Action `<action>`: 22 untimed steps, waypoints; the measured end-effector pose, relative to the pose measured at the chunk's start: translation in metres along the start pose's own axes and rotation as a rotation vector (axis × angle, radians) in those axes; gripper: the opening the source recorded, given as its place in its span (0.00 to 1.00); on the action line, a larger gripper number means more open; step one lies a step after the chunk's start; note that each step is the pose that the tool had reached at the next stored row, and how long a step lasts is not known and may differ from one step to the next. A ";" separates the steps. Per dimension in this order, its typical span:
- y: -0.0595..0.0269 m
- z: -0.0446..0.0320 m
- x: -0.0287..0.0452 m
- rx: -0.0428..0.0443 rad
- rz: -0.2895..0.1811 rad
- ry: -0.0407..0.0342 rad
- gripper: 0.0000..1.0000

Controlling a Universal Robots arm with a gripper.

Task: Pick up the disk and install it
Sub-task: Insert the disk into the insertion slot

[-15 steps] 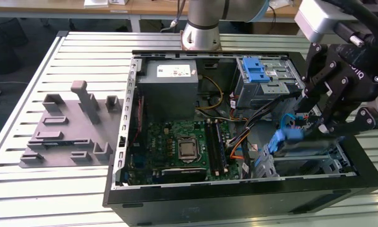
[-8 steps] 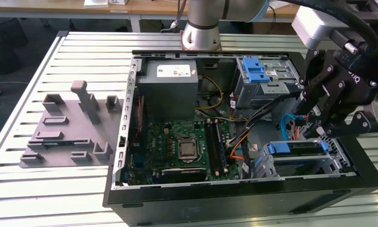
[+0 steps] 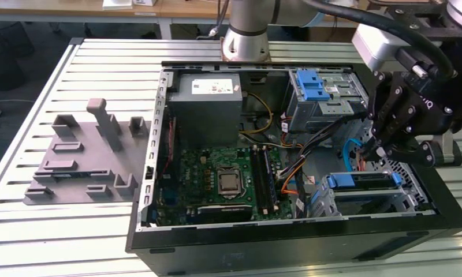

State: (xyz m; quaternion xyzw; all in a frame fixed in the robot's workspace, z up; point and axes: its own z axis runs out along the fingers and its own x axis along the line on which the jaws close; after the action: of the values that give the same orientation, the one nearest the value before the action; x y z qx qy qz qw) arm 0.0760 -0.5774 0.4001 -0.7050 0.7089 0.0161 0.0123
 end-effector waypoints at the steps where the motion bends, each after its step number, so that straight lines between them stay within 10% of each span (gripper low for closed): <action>1: 0.0000 0.0011 0.0000 0.0000 0.000 0.0001 0.13; 22: -0.0001 0.0159 0.0006 0.0000 0.000 0.0000 0.11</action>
State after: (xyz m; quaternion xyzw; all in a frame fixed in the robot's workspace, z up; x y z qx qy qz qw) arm 0.0760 -0.5774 0.3842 -0.7050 0.7089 0.0161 0.0123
